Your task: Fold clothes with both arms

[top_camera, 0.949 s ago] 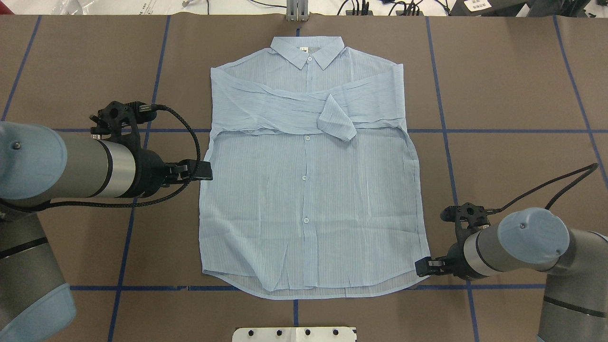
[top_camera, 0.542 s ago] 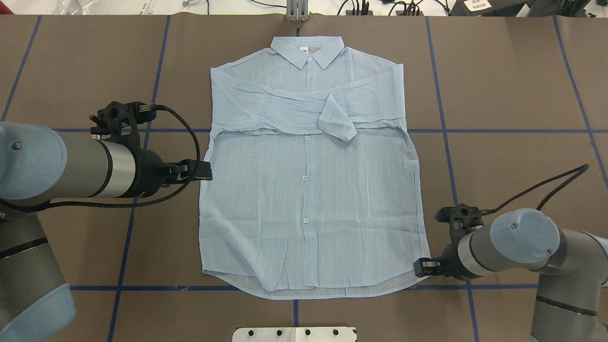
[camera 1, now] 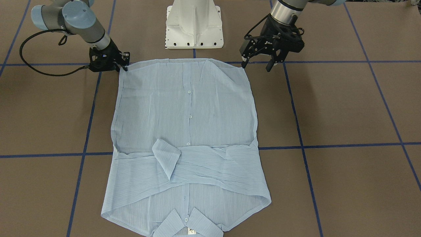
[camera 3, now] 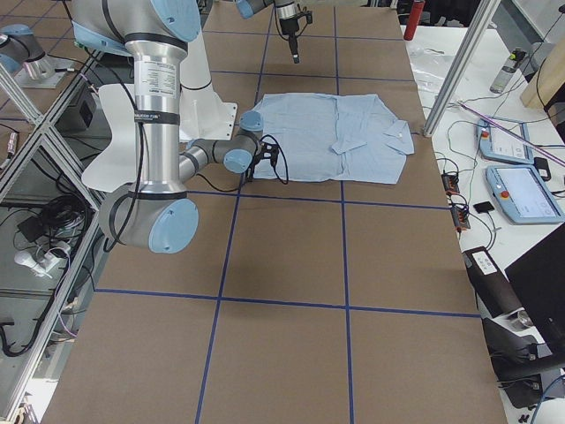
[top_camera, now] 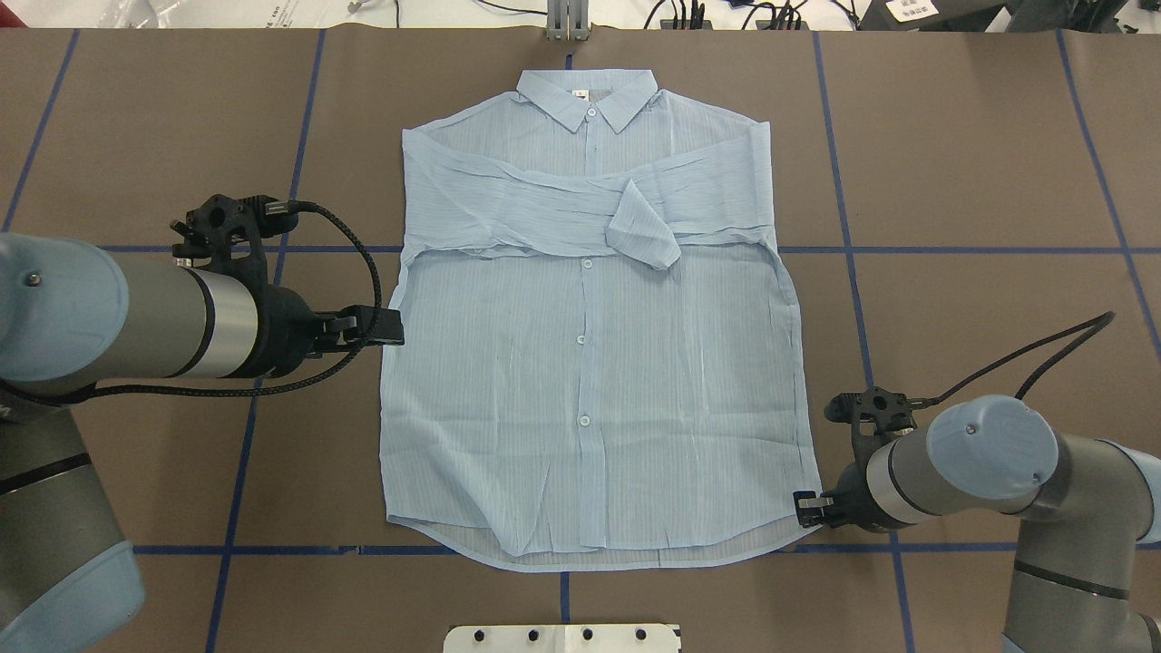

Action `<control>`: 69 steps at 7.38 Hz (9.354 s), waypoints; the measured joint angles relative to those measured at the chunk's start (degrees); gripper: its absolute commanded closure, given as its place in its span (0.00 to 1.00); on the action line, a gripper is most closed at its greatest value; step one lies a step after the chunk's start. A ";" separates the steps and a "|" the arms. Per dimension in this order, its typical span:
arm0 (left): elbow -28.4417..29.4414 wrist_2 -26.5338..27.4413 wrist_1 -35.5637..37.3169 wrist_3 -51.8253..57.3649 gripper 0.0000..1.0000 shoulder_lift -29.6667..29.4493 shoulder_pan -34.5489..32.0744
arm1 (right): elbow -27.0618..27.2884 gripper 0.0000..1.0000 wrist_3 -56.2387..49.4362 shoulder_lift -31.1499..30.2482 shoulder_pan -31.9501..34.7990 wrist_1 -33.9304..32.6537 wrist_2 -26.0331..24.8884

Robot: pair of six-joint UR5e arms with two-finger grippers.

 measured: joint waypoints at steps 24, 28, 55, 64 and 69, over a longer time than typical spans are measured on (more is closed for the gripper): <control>11.45 7.54 0.17 -22.61 0.37 0.35 18.21 | 4.04 1.00 0.00 -0.10 5.45 0.07 1.00; 12.11 7.40 0.18 -22.72 0.67 -0.25 18.52 | 4.21 1.00 0.00 -0.11 6.40 0.07 1.67; 41.05 -10.60 -16.68 -4.09 1.00 -23.13 -21.81 | -35.76 1.00 -11.05 44.87 40.58 -14.56 16.24; 65.55 -10.39 -39.13 -5.35 1.00 -28.54 -20.91 | -57.31 1.00 -15.76 52.35 36.30 -6.54 13.58; 68.30 -8.92 -39.29 -7.33 0.80 -30.63 -20.40 | -59.24 1.00 -18.80 52.26 38.67 -6.59 12.88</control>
